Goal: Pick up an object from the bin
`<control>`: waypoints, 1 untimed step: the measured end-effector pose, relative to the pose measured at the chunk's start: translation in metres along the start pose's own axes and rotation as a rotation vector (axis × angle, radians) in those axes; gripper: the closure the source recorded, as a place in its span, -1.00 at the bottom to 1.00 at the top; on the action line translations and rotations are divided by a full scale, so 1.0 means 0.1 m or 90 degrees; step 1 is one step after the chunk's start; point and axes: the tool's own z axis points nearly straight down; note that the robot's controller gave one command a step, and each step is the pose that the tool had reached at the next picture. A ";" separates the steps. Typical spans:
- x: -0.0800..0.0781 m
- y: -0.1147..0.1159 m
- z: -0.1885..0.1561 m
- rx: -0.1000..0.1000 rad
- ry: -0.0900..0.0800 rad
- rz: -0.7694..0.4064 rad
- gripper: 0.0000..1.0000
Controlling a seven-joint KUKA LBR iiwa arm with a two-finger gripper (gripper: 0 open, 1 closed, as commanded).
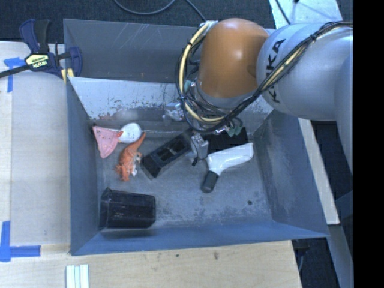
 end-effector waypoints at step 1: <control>-0.01 0.00 0.55 0.000 -0.001 -0.263 -1.00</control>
Offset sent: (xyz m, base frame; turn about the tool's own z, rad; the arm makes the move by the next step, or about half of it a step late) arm 0.0003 -0.0122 -0.0816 -0.2895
